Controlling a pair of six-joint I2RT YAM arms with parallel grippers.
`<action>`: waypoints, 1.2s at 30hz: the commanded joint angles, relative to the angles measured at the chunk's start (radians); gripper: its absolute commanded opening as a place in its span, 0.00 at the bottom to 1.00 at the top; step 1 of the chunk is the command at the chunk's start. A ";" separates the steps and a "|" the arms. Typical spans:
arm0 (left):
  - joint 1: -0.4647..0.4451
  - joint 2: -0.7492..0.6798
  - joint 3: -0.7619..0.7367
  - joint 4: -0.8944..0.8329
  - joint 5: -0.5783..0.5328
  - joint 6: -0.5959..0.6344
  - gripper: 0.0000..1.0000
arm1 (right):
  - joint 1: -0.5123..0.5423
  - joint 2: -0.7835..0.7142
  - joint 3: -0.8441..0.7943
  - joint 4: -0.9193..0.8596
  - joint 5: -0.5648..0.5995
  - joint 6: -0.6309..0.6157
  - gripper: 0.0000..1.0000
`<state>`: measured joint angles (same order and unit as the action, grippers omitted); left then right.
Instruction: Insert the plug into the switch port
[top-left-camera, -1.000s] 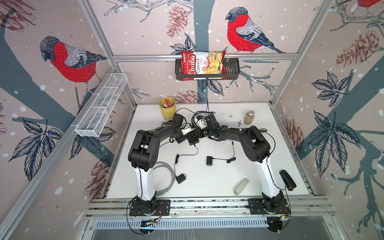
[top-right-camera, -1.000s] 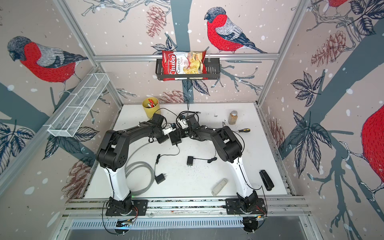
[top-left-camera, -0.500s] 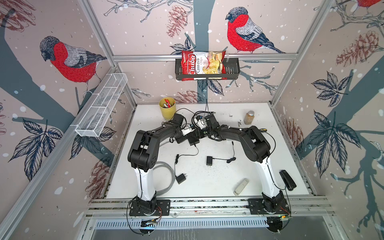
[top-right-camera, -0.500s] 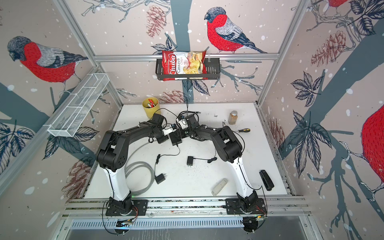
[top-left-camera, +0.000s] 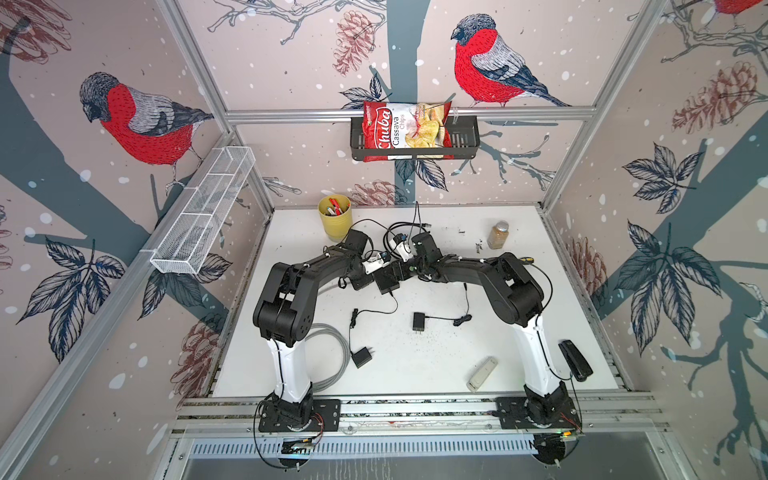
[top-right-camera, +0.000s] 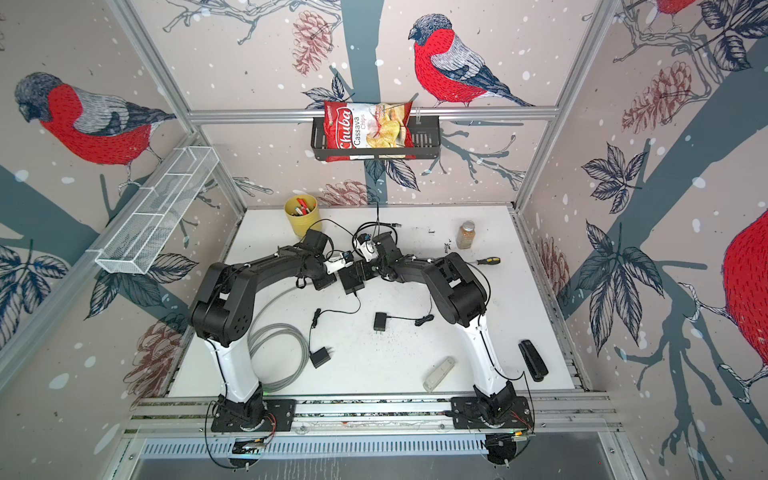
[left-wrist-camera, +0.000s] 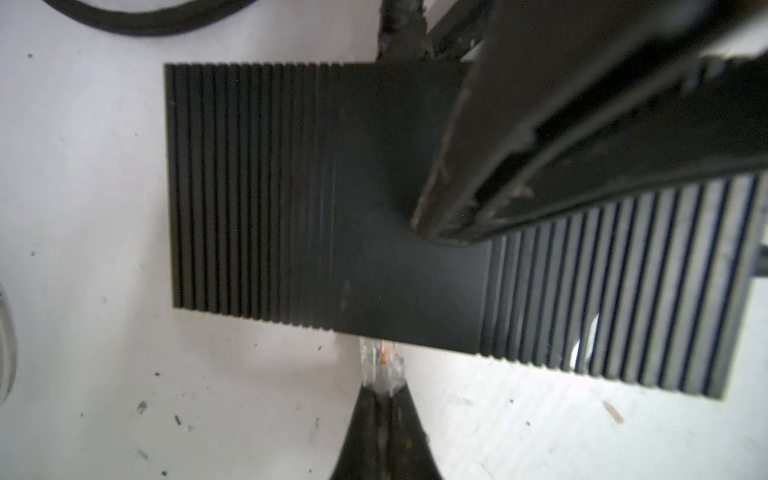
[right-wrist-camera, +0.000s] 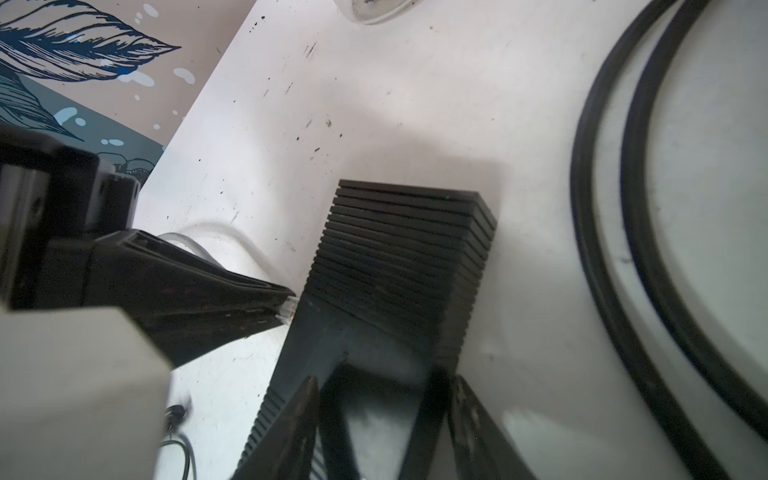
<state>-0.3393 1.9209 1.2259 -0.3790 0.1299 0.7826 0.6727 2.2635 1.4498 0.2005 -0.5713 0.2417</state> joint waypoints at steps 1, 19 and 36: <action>-0.029 0.003 0.007 0.403 0.299 0.004 0.00 | 0.055 -0.001 0.015 0.073 -0.414 -0.005 0.49; -0.036 -0.031 -0.028 0.541 0.322 0.025 0.00 | 0.034 0.013 0.032 0.038 -0.441 -0.035 0.50; -0.043 -0.041 -0.043 0.664 0.366 0.011 0.00 | 0.063 0.042 0.102 -0.065 -0.481 -0.114 0.49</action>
<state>-0.3470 1.8870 1.1698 -0.3202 0.1051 0.7578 0.6735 2.2948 1.5398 0.0715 -0.6155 0.1566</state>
